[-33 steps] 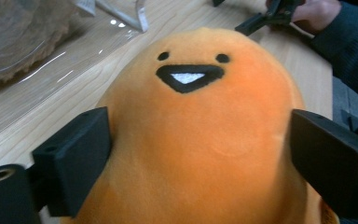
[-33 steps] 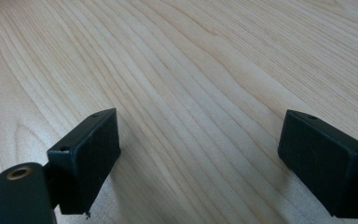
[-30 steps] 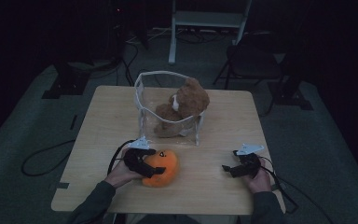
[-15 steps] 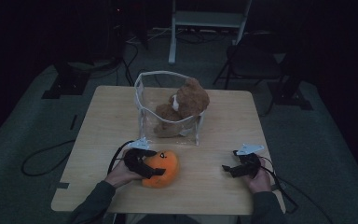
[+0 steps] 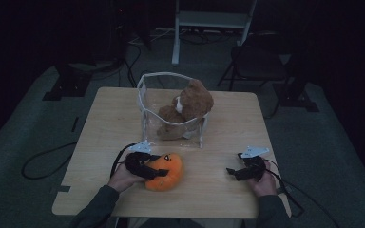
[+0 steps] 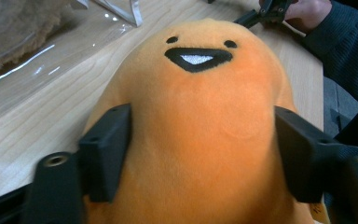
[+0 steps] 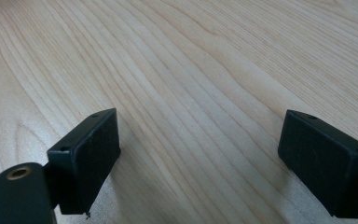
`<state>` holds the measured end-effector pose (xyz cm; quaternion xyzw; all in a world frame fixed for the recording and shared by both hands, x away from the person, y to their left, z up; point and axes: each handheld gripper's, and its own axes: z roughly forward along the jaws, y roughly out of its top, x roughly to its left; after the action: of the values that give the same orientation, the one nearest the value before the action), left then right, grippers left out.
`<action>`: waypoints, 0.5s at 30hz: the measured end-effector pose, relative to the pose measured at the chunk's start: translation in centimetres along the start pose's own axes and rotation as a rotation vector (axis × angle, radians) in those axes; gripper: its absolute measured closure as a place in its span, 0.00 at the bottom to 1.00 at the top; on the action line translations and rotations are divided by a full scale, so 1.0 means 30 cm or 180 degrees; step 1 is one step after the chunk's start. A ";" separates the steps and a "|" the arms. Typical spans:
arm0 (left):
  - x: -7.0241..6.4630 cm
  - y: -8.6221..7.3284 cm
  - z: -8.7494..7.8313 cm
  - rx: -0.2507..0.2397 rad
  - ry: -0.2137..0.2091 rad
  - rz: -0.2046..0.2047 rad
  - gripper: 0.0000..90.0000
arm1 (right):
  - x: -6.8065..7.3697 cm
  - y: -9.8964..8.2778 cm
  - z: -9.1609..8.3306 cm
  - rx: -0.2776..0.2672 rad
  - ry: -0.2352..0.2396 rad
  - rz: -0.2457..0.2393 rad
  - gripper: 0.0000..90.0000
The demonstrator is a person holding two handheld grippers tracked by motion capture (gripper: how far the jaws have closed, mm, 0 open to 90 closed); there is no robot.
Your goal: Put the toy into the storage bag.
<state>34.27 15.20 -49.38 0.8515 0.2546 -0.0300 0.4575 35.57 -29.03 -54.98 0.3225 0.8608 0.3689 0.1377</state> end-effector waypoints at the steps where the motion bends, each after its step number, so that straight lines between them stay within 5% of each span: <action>1: 0.001 0.000 -0.002 -0.0008 -0.0011 -0.0007 0.37 | 0.000 0.000 0.000 0.0000 0.0000 0.0000 0.13; 15: 0.007 -0.005 -0.023 -0.0224 0.0007 -0.0079 0.49 | 0.000 0.000 0.000 0.0000 0.0001 0.0001 0.13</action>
<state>34.24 15.91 -49.15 0.8317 0.2665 -0.0258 0.4864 35.57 -29.03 -54.97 0.3225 0.8608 0.3690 0.1375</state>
